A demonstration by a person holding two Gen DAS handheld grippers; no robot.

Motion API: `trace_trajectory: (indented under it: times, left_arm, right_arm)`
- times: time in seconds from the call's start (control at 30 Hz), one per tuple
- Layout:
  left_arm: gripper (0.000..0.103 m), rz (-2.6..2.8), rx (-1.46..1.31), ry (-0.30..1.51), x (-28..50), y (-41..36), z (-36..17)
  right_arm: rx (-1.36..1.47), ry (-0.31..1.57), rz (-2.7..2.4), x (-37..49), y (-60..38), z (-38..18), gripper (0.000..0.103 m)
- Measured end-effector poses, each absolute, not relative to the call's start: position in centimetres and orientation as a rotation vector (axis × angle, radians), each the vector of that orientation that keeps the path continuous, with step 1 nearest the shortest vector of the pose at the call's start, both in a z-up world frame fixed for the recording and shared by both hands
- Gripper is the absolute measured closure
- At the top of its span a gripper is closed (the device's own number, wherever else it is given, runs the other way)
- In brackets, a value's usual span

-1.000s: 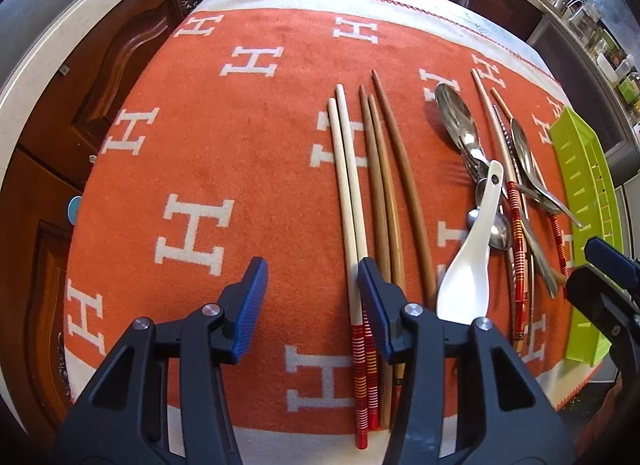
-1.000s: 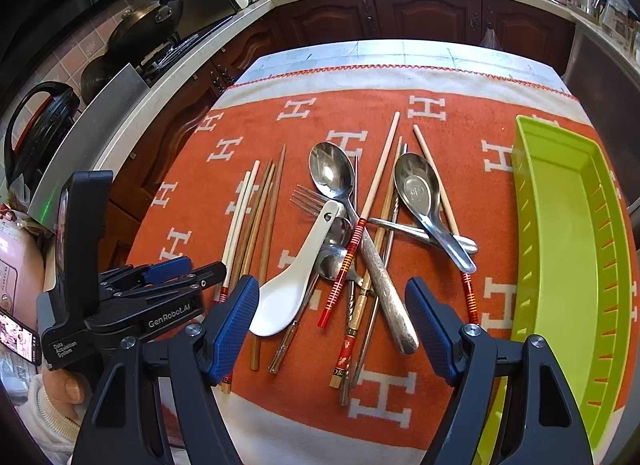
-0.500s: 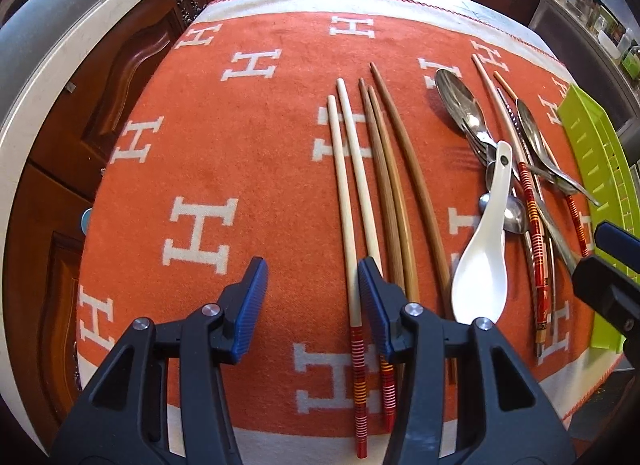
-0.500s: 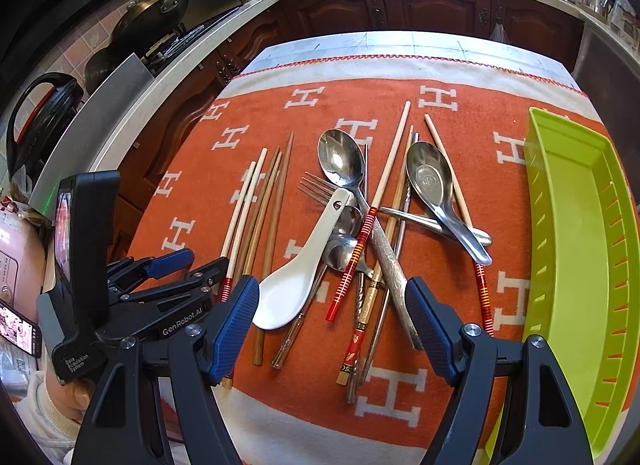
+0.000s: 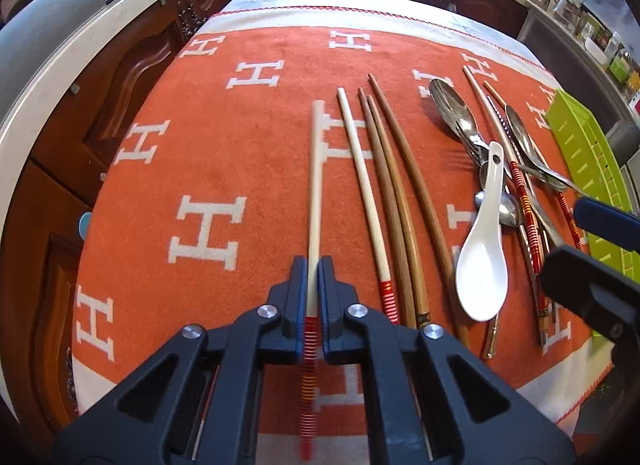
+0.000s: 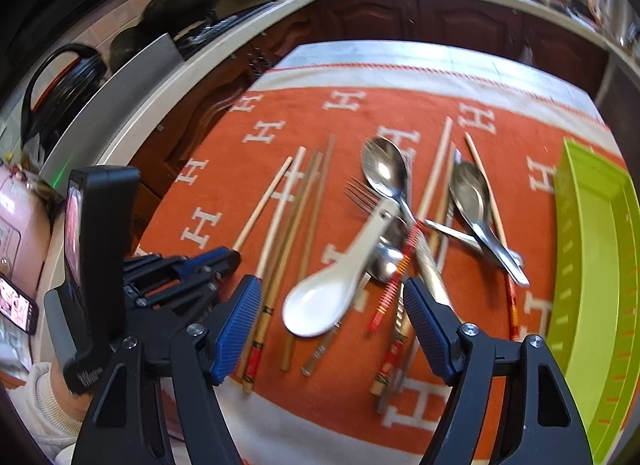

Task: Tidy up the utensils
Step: 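Grasp another red-banded chopstick with the right tool while the left tool holds its chopstick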

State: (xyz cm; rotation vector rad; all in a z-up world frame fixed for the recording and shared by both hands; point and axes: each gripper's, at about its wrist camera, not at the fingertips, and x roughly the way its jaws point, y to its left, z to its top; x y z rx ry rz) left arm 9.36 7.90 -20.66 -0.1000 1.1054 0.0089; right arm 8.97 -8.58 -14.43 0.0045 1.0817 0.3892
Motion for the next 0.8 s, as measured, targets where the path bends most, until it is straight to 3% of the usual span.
trace_trajectory:
  times: [0.1,0.3,0.43,0.8]
  left_arm:
    - [0.099,0.019,-0.146,1.086,8.6,9.2,-20.0]
    - [0.1,0.062,-0.172,1.024,6.7,11.5,-18.0]
    - [0.1,0.081,-0.201,1.017,5.7,12.9,-17.6]
    - [0.1,0.087,-0.24,1.02,4.7,15.6,-17.9]
  right_arm:
    - [-0.021,1.054,0.419,8.8,-6.7,-14.3,0.033]
    - [-0.039,1.063,0.473,9.2,-2.3,-16.2,0.062]
    - [-0.04,1.116,0.474,9.6,-0.3,-18.3,0.074]
    - [-0.043,1.129,0.434,10.6,1.5,-20.2,0.083]
